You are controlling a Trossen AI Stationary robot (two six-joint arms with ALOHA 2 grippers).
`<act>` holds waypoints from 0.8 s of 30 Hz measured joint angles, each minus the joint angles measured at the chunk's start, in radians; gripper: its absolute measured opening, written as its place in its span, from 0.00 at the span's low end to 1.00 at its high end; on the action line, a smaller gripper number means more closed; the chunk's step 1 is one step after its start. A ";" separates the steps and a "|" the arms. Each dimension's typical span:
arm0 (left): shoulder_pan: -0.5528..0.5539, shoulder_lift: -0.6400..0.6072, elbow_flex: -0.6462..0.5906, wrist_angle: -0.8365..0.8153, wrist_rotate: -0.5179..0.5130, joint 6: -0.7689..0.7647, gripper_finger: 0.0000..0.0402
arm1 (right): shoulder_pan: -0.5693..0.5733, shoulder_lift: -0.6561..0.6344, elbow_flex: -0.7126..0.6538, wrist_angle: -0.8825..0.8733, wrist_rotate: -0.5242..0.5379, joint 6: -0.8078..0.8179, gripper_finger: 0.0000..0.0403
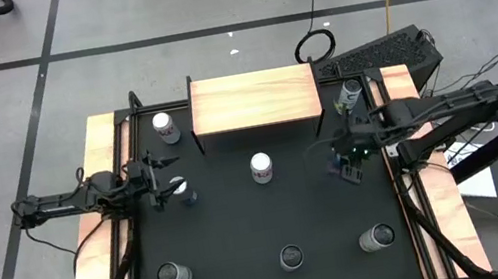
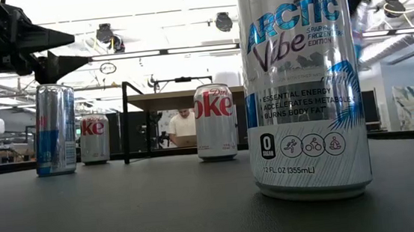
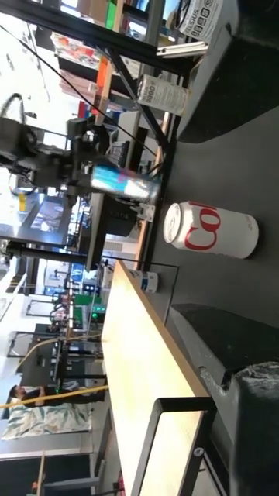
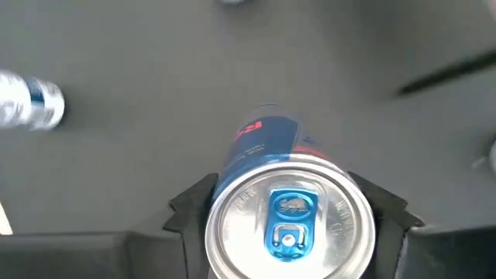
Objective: Place canned beverage on shelf
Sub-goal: Put the right blue soda can on the shelf
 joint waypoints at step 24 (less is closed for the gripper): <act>0.000 0.000 0.004 0.002 0.000 0.000 0.90 | -0.330 0.100 0.227 0.207 0.235 -0.520 0.50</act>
